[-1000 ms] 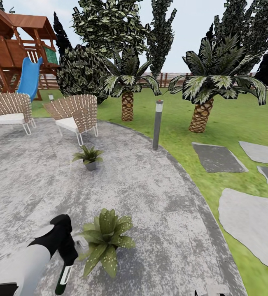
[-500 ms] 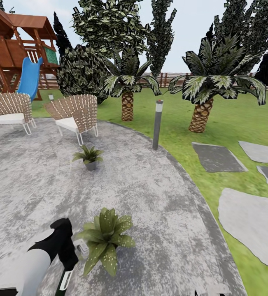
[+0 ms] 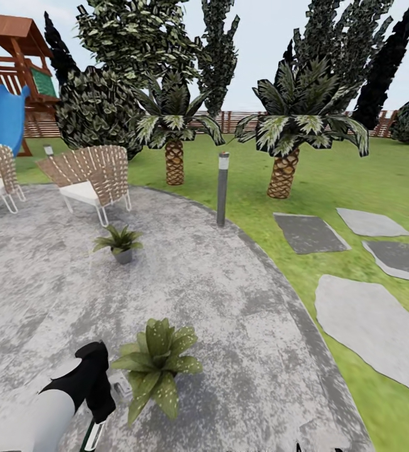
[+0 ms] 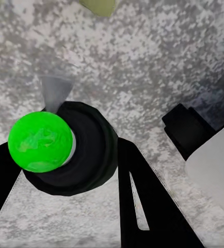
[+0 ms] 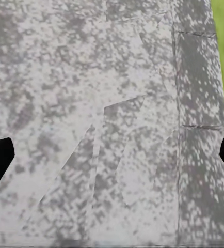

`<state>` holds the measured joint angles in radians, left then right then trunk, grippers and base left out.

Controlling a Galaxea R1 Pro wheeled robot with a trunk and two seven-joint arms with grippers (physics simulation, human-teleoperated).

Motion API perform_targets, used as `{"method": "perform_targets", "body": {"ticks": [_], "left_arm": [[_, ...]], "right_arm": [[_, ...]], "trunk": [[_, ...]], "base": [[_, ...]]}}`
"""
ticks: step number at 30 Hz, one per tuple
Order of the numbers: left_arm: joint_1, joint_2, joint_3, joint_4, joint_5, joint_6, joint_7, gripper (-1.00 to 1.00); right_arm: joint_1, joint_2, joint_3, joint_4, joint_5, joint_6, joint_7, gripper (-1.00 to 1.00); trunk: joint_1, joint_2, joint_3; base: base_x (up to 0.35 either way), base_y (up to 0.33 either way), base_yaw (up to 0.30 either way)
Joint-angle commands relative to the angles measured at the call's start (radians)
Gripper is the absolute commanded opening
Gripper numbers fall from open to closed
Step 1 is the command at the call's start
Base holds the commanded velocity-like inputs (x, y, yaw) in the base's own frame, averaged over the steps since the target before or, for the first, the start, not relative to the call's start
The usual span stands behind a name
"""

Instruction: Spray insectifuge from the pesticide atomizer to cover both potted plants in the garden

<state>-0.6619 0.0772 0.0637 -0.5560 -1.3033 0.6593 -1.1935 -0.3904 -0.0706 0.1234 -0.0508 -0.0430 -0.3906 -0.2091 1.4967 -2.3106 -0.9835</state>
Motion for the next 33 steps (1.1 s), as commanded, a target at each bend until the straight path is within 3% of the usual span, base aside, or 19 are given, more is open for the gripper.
{"method": "perform_targets", "body": {"ticks": [1, 4, 6, 10, 12, 14, 18, 26, 33], "left_arm": [[0.027, 0.003, 0.009, -0.013, -0.005, 0.006, 0.01, -1.0], [0.045, 0.014, 0.011, -0.023, 0.001, 0.003, 0.052, -1.0], [0.058, 0.037, 0.013, -0.019, 0.008, -0.004, 0.111, -1.0], [0.095, 0.058, 0.018, -0.021, 0.036, -0.05, 0.176, -1.0], [0.105, 0.065, 0.083, -0.027, 0.07, -0.06, 0.223, -1.0], [0.106, 0.067, 0.138, -0.027, 0.078, -0.065, 0.246, -1.0], [0.107, 0.078, 0.189, -0.028, 0.082, -0.124, 0.26, -1.0], [0.107, 0.071, 0.191, -0.027, 0.1, -0.139, 0.314, -1.0], [0.107, 0.063, 0.195, -0.027, 0.108, -0.138, 0.319, -1.0]], "right_arm": [[-0.001, 0.0, 0.008, 0.001, -0.005, -0.002, -0.004, 1.0], [-0.001, 0.002, 0.009, 0.001, -0.005, -0.002, -0.004, 1.0], [-0.001, 0.002, 0.009, 0.002, -0.005, -0.002, -0.004, 1.0], [-0.001, 0.002, 0.01, 0.002, -0.003, -0.003, -0.004, 1.0], [-0.001, 0.002, 0.01, 0.002, -0.003, -0.005, -0.004, 1.0], [-0.001, 0.001, 0.01, 0.002, -0.003, -0.005, -0.004, 1.0], [-0.001, 0.003, 0.009, -0.004, -0.004, -0.005, -0.004, 1.0], [-0.001, 0.003, 0.008, -0.004, -0.005, -0.004, -0.004, 1.0], [-0.001, 0.004, 0.009, -0.004, -0.006, -0.004, -0.004, 1.0]], "trunk": [[0.0, 0.0, -0.001], [0.0, 0.0, -0.001], [0.0, 0.0, -0.001], [0.0, 0.0, -0.001], [0.0, 0.0, -0.001], [0.0, 0.0, -0.001], [0.0, 0.0, -0.001], [0.0, 0.0, 0.001], [0.0, 0.0, 0.001]], "base": [[0.0, 0.006, -0.288], [0.0, 0.002, -0.171], [0.0, 0.001, -0.043], [0.0, 0.0, -0.007], [0.0, 0.0, 0.0], [0.0, 0.0, 0.0], [0.0, 0.0, 0.0], [-0.173, 0.17, -0.118], [-0.021, 0.326, -0.255]]}}
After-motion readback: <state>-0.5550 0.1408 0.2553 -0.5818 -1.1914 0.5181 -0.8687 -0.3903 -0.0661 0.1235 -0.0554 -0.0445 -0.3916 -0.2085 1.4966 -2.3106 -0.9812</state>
